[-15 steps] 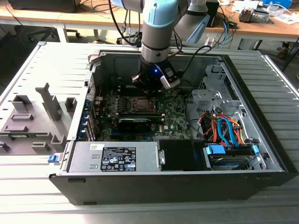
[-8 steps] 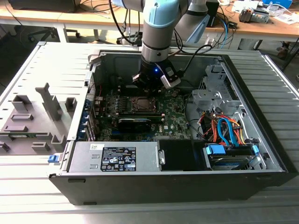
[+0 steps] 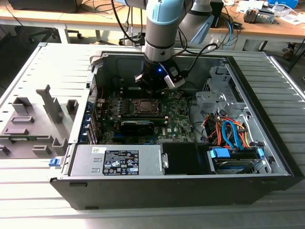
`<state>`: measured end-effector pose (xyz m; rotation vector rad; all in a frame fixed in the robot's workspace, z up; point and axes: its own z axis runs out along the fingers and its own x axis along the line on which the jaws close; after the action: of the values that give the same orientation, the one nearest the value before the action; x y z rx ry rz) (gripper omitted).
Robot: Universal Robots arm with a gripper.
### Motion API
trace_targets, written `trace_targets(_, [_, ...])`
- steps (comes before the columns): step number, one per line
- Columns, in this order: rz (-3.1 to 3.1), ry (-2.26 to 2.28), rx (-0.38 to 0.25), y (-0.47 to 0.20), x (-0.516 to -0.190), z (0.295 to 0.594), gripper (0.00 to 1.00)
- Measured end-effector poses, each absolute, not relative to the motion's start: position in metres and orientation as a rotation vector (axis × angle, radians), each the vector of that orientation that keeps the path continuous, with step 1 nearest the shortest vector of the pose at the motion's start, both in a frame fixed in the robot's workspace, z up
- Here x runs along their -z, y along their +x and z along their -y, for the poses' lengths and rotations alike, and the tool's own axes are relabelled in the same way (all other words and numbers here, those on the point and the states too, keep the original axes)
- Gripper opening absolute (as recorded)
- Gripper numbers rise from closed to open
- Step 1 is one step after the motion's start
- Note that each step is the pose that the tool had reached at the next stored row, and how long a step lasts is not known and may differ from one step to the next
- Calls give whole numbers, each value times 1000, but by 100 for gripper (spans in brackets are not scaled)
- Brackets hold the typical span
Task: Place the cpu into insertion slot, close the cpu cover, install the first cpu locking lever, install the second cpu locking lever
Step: 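Install the first cpu locking lever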
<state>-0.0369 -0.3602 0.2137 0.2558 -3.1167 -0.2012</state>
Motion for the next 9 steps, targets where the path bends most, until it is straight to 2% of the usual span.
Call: trace_targets(9, [3117,256,191,-37,-214,382,11])
